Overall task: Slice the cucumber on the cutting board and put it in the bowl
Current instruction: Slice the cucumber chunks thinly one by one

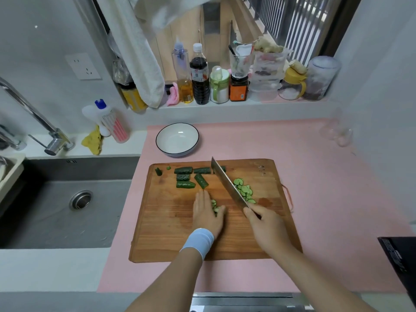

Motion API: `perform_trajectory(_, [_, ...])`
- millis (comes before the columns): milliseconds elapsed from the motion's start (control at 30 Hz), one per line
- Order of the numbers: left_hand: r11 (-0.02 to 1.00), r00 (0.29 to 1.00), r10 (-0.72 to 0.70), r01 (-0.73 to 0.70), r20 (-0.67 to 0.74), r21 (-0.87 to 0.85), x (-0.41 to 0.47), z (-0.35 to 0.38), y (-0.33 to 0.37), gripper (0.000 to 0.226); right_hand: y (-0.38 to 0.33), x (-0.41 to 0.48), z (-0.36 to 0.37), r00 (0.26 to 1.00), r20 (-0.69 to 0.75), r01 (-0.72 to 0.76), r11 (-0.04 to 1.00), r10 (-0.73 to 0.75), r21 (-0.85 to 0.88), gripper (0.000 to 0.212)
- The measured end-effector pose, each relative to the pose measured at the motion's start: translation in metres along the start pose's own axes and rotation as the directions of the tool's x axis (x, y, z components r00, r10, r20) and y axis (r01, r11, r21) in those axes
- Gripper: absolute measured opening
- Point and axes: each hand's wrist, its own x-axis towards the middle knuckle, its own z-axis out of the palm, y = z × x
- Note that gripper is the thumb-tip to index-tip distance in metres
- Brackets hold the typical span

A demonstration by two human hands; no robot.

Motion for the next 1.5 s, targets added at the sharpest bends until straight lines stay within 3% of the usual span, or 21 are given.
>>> perform_trajectory(167, [0.966,0.985,0.101,-0.063,0.140,-0.251,0.011,0.025,0.051,0.074,0.009,0.018,-0.014,1.000,-0.011,0.008,1.000,-0.008,0.013,0.029])
perform_trajectory(267, [0.922,0.994,0.076,-0.041,0.077,-0.386,0.016,0.017,0.060,0.056,0.013,0.025,-0.018,1.000,-0.008,0.003,1.000,-0.003,0.024,0.028])
perform_trajectory(333, [0.951,0.997,0.042,-0.062,-0.071,-0.302,0.012,0.008,0.044,0.050,0.013,0.028,-0.019,1.000,0.000,-0.003,1.000,0.003,0.027,0.027])
perform_trajectory(400, [0.997,0.986,0.003,-0.015,-0.169,-0.072,0.006,0.003,0.016,0.050,0.010,0.027,-0.018,1.000,0.012,-0.008,1.000,0.008,0.019,0.027])
perform_trajectory(467, [0.984,0.985,-0.052,0.078,-0.167,0.157,-0.006,0.002,-0.012,0.057,0.006,0.025,-0.015,1.000,0.021,-0.009,1.000,0.008,0.018,0.027])
perform_trajectory(533, [0.971,0.985,-0.031,0.070,-0.172,0.227,-0.014,0.004,-0.027,0.054,0.001,0.023,-0.011,0.999,0.033,-0.002,1.000,0.002,0.013,0.028])
perform_trajectory(667, [0.975,0.968,0.040,0.016,-0.246,0.221,0.000,-0.008,-0.031,0.028,-0.006,0.020,-0.006,0.998,0.058,0.017,1.000,-0.017,0.001,0.028])
perform_trajectory(1000, [0.970,0.993,0.092,-0.105,0.068,0.218,0.037,-0.042,-0.035,0.011,-0.011,0.020,-0.004,0.999,0.053,0.008,1.000,-0.007,-0.022,0.028])
perform_trajectory(1300, [0.986,0.986,0.164,-0.164,-0.004,-0.024,0.020,-0.029,-0.033,0.020,-0.013,0.024,-0.010,1.000,0.016,0.012,0.999,-0.011,-0.043,0.028])
perform_trajectory(1500, [0.977,0.987,0.159,-0.163,0.037,0.138,0.027,-0.024,-0.028,0.003,-0.008,0.027,-0.015,1.000,0.008,0.011,1.000,-0.011,-0.012,0.028])
